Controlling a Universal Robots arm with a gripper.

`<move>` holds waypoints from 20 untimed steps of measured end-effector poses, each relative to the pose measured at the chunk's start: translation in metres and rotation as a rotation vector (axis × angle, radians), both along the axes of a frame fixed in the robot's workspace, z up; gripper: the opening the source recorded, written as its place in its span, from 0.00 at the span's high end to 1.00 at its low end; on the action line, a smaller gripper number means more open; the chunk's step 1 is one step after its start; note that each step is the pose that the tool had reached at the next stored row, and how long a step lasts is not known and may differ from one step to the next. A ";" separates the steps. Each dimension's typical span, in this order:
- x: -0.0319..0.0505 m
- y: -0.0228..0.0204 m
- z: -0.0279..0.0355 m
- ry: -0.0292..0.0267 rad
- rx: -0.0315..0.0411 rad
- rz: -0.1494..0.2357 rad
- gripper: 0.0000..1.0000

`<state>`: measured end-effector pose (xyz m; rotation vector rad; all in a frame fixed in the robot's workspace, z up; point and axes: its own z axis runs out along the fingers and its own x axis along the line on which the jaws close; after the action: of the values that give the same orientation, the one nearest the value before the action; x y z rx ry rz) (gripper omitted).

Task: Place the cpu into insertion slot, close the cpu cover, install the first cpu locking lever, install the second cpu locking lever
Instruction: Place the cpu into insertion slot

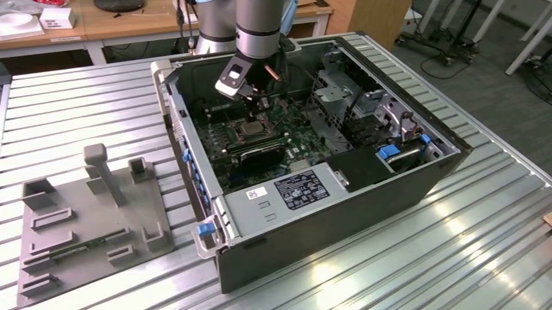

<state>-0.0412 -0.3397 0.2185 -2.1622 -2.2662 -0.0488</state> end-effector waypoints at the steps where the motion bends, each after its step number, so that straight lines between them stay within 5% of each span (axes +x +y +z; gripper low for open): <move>1: 0.0000 0.0001 -0.0005 -0.0005 0.0003 0.000 0.89; 11: -0.0001 0.0001 -0.0096 -0.0100 0.0004 0.000 0.89; 20: -0.0004 0.0011 -0.0123 -0.0102 0.0003 0.000 0.89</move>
<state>-0.0416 -0.3386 0.2062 -2.1672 -2.2712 -0.0603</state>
